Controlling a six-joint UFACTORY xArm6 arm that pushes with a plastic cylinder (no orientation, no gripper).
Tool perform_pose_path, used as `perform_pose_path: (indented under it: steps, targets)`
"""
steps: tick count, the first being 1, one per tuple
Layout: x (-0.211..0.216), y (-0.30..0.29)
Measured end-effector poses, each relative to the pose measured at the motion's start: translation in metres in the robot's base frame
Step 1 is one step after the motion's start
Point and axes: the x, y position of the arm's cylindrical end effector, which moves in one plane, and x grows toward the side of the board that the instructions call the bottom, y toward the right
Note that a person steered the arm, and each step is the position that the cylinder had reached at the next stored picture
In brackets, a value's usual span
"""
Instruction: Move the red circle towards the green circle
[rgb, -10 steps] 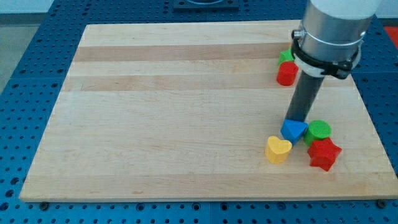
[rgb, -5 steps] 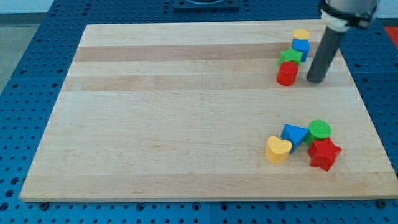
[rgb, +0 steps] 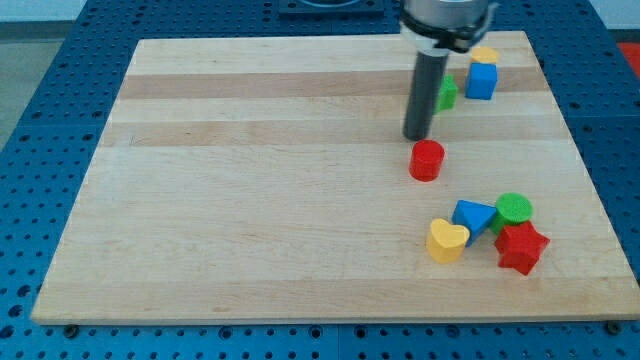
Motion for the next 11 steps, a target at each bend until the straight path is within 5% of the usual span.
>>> perform_pose_path:
  steps: [2,3,6,9,11]
  targets:
    - [0.043,0.01]
    - [0.044,0.057]
    - [0.005,0.06]
    - [0.058,0.094]
    - [0.01,0.131]
